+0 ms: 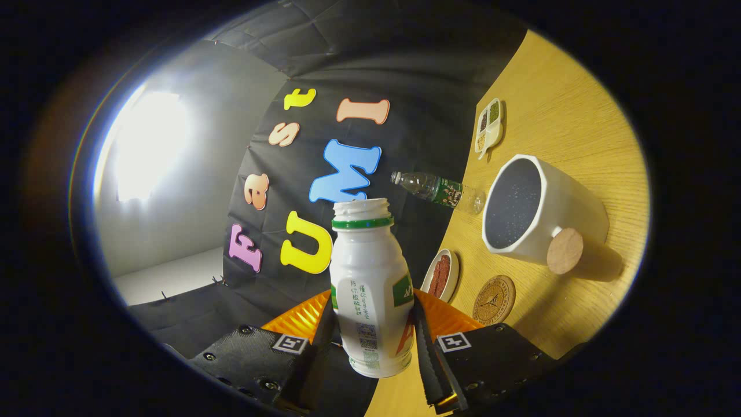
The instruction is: Take the bottle from table, then pour the juice into the cup, finally place the bottle on the coaster
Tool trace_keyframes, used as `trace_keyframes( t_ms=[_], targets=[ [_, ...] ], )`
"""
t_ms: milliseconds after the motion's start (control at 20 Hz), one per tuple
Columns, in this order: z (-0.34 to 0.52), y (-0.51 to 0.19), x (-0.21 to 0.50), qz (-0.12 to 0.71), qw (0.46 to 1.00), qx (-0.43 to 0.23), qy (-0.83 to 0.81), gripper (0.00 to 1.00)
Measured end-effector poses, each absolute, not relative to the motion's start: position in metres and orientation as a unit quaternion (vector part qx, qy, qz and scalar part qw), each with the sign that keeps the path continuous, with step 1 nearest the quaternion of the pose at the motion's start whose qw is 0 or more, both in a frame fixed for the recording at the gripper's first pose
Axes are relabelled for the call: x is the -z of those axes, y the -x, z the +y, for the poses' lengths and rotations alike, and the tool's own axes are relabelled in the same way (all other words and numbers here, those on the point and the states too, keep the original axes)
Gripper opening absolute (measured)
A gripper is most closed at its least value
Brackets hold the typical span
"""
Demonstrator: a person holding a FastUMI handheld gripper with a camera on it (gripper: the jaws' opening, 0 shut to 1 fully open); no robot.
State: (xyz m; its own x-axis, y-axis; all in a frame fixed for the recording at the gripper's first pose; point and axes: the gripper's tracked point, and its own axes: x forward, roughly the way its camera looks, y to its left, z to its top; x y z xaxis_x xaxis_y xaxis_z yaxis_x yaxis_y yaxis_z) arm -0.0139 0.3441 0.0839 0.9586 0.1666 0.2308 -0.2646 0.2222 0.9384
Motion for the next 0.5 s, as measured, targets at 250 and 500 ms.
trace_keyframes(
  t_ms=[250, 500],
  targets=[
    [0.331, 0.012, -0.087, -0.046, 0.741, -0.136, -0.656, 0.66],
    [0.324, 0.014, -0.088, -0.045, 0.714, -0.136, -0.685, 0.66]
  ],
)
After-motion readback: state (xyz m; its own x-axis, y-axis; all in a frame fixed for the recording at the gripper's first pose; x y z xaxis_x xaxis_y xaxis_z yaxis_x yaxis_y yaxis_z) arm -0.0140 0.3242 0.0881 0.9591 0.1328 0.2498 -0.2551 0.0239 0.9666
